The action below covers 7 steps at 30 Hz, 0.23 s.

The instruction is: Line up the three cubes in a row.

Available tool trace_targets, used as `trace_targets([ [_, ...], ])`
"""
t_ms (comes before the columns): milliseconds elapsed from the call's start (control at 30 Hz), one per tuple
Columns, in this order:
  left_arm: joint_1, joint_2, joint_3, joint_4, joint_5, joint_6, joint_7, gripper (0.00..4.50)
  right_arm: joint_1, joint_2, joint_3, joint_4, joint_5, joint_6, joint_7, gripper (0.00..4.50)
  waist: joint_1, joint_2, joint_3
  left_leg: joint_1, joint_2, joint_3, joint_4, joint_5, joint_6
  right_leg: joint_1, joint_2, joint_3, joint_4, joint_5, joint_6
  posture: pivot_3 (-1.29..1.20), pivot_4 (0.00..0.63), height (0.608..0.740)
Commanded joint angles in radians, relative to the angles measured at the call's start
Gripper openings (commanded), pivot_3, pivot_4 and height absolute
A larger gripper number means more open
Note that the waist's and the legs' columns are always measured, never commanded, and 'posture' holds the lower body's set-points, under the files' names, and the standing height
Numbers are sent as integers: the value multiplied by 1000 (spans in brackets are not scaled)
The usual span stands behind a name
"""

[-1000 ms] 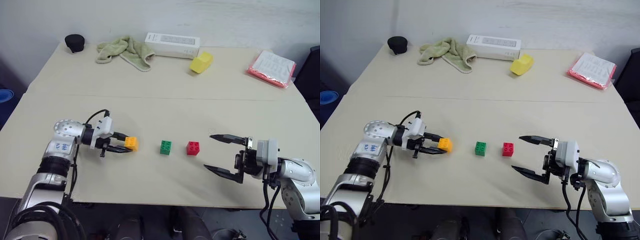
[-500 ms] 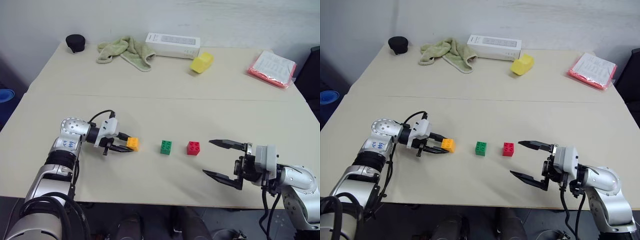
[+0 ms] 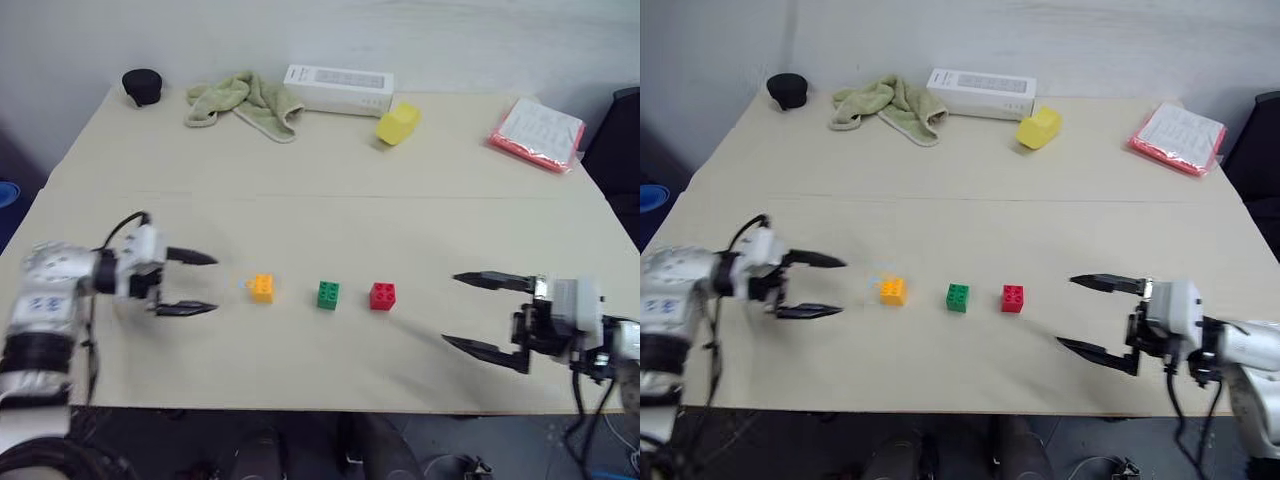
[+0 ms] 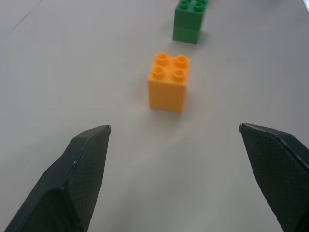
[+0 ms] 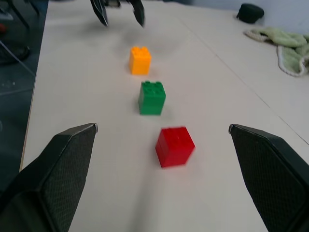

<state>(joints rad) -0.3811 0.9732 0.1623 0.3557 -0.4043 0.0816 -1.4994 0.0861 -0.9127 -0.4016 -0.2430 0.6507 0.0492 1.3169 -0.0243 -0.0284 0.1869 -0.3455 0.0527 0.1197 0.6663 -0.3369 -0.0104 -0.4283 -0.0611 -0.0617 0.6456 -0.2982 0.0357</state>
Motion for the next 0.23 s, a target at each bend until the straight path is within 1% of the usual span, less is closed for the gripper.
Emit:
trace_targets([
  [33, 106, 76, 128, -115, -44, 64, 24, 4494, -26, -64, -78, 81, 20, 0, 84, 4500, 1, 0, 0, 1, 0, 0, 0, -1, 2, 1, 0, 0, 0, 0, 0, 0, 150, 740],
  [133, 230, 79, 185, -153, -23, 10, 44, 4494, -84, -84, -61, 161, -1, -22, 123, 4500, 0, 1, 0, 7, -1, 0, -2, -3, 5, 6, -1, 1, -1, 0, 0, 0, 150, 740],
  [233, 283, 60, 214, -183, -35, 22, 86, 4494, -142, -57, -29, 207, -6, -12, 112, 4500, 0, 2, 0, 7, -1, 0, -3, -4, 5, 5, -1, 1, 0, 0, -1, 0, 150, 740],
])
